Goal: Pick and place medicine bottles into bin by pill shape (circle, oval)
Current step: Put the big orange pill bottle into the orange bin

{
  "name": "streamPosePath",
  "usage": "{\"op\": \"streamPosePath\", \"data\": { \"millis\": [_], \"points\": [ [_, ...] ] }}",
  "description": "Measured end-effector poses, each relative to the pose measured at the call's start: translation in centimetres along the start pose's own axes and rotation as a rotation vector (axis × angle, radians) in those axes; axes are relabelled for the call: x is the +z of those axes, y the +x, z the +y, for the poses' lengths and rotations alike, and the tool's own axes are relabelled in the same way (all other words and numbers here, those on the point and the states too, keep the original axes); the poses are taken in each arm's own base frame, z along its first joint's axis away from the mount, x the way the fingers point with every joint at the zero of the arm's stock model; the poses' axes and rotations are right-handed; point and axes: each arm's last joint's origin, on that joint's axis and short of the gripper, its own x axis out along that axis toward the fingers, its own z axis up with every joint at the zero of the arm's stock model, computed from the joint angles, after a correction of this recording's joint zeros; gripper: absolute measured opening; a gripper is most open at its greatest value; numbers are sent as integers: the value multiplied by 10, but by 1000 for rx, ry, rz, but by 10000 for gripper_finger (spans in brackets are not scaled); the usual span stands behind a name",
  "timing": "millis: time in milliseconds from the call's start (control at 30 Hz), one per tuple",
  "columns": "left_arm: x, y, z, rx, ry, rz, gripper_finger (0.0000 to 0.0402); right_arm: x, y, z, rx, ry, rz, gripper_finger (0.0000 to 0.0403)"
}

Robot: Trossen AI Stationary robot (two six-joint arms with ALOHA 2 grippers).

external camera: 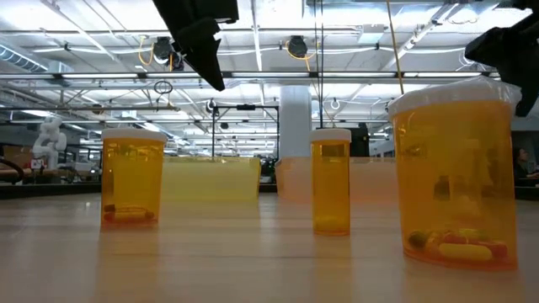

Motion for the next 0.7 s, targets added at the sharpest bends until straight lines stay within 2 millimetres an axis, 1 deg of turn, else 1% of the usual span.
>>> {"op": "streamPosePath", "data": {
  "millis": [167,300,467,700],
  "points": [
    [0,0,0,0,0,0,198,0,7,1,-16,-4,20,336],
    [0,0,0,-1,1,0,198,-5,14,-2,-19,5,43,334],
    [0,0,0,-1,1,0,198,-11,25,-4,18,25,66,323],
    [3,0,-1,-12,-5,-29,198,-15,31,-6,15,22,71,315]
  ]
}}
